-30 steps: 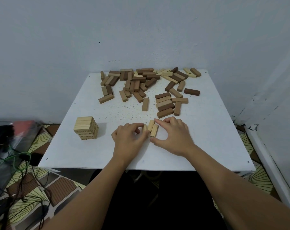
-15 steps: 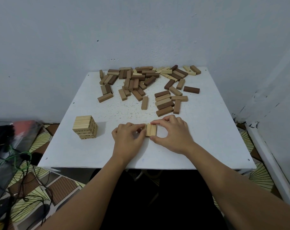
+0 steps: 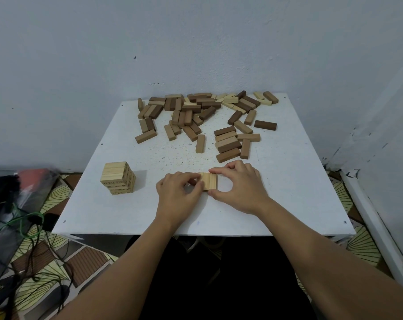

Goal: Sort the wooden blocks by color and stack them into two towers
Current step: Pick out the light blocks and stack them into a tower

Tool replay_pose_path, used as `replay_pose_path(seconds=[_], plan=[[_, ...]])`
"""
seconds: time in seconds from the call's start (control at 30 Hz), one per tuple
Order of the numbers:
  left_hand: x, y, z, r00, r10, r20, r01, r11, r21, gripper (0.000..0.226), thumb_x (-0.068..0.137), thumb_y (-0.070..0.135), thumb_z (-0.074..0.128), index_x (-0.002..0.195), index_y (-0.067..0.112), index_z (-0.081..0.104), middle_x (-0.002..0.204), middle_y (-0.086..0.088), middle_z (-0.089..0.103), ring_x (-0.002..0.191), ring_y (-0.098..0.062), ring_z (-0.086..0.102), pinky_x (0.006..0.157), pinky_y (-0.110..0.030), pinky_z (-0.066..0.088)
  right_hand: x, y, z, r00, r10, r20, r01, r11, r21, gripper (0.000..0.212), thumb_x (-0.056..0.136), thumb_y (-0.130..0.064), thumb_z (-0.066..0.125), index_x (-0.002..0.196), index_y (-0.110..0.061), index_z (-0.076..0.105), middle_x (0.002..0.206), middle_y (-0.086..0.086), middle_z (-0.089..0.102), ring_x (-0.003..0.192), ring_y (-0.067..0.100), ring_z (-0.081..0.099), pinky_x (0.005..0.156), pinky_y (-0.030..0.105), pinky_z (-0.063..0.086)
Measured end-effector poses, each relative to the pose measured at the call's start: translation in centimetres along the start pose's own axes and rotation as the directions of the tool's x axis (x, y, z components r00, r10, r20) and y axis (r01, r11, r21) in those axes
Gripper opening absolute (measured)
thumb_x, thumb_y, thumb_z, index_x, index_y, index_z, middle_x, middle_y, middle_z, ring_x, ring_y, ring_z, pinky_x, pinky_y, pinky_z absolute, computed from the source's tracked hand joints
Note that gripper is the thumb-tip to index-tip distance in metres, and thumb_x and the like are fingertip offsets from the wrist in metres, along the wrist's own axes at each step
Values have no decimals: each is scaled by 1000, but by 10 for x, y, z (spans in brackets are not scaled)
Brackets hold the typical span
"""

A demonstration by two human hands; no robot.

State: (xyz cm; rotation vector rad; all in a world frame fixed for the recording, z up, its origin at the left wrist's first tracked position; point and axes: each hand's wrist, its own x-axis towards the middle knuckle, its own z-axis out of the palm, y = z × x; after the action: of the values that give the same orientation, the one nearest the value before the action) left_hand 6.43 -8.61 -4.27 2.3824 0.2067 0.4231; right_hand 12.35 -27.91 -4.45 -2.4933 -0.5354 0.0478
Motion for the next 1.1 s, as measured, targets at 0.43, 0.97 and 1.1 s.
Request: replay_pose_path(seconds=[0.43, 0.97, 1.1], plan=[[17, 2, -31, 936, -71, 345, 141, 974, -180, 83, 80, 42, 88, 150, 42, 44, 114, 9, 56, 108, -6, 53, 92, -23, 43, 1, -1, -5, 999, 26, 43, -26, 1000, -10, 68, 82, -74, 65, 144, -50, 49, 133, -13, 42, 134, 14, 35, 114, 33, 20], [55, 0, -40, 825, -109, 554, 150, 988, -29, 53, 63, 45, 98, 111, 46, 74, 94, 7, 50, 88, -16, 50, 82, -34, 42, 3, 0, -7, 997, 25, 67, -27, 999, 23, 61, 79, -74, 69, 136, -56, 56, 121, -17, 39, 130, 11, 35, 111, 32, 20], [52, 5, -39, 825, -109, 555, 102, 994, 44, 50, 68, 54, 93, 111, 56, 70, 102, 10, 52, 98, -13, 51, 99, -47, 45, 4, -1, -7, 997, 28, 70, -30, 999, 29, 60, 78, -73, 70, 134, -57, 56, 121, -16, 39, 128, 11, 36, 112, 34, 20]])
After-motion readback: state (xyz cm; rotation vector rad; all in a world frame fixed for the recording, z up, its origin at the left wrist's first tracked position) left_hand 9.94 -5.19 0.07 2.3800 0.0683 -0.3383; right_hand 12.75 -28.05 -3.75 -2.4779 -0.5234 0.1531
